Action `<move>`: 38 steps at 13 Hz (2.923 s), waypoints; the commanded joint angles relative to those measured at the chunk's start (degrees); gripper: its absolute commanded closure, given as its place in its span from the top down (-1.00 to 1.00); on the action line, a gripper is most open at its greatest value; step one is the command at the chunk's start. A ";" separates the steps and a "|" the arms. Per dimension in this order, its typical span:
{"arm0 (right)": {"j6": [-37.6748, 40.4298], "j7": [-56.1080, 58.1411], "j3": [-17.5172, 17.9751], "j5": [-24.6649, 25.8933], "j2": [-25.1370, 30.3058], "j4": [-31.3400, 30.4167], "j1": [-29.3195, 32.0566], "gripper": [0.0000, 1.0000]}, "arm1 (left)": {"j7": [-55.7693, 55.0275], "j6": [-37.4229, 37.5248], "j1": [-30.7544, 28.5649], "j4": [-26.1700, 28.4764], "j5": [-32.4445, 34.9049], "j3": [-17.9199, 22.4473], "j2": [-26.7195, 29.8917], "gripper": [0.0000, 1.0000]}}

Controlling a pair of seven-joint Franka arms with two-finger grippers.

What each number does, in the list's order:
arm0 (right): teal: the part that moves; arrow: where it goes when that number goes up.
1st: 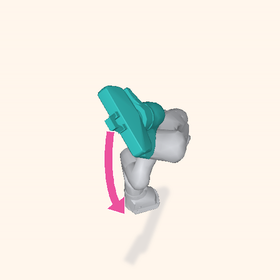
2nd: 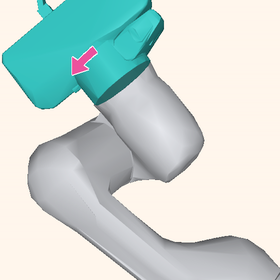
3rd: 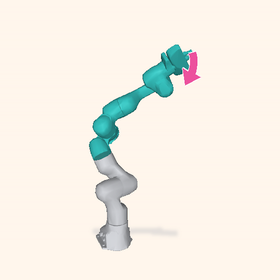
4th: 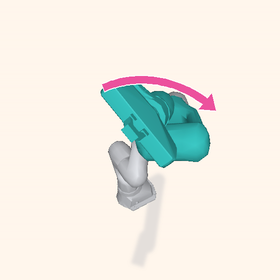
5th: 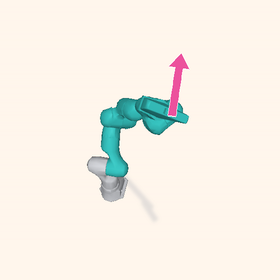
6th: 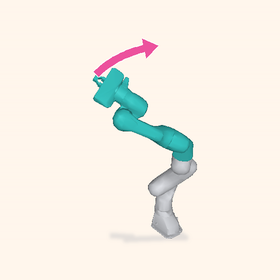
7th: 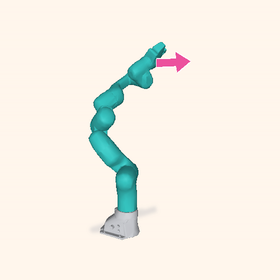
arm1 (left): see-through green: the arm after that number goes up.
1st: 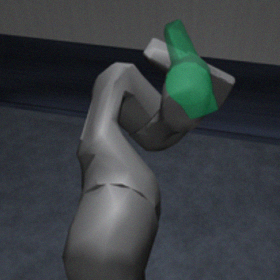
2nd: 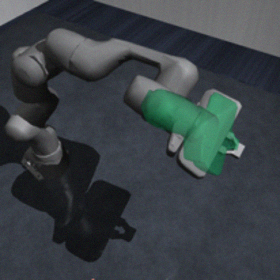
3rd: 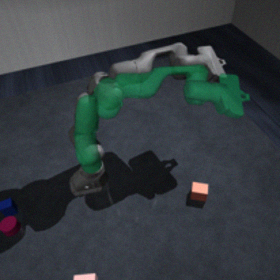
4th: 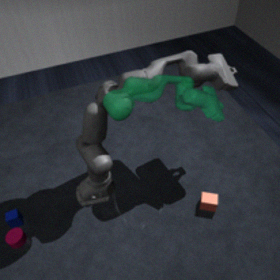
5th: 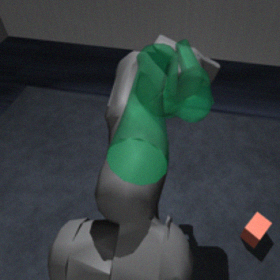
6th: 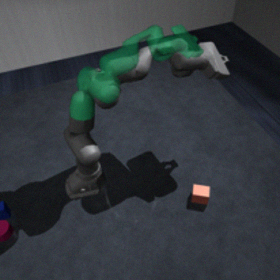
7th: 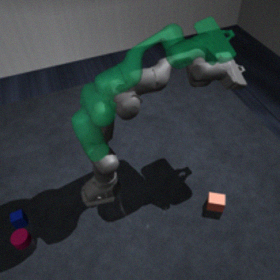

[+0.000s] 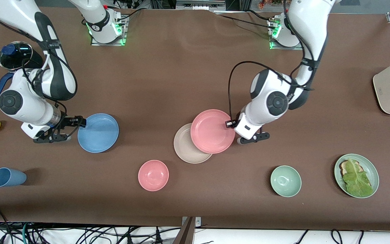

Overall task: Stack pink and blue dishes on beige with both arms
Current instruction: 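Carry the pink plate onto the beige plate while the right gripper reaches the blue plate, then release the pink plate with the left gripper while the right gripper grasps the blue plate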

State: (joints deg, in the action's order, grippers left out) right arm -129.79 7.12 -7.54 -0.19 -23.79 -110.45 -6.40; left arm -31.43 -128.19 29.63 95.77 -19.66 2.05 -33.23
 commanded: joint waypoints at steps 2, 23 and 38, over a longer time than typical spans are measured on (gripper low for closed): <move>-3.27 1.23 0.33 0.28 -2.30 0.06 0.86 0.99 | -6.52 -3.47 2.97 -5.74 1.29 1.02 -5.25 -1.00; -10.84 2.37 1.03 -1.66 -8.11 -0.11 2.88 -0.76 | -10.07 -1.37 4.21 -13.32 1.55 3.91 -10.02 0.19; 24.48 -5.26 6.47 -4.56 -3.72 22.98 1.39 -1.00 | 32.81 18.50 -5.97 -13.94 1.38 16.32 -4.39 0.56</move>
State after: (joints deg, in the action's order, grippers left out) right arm -109.82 4.04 -2.43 -4.06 -27.19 -91.59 -4.89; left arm -4.12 -111.82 26.80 81.26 -19.58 18.93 -39.50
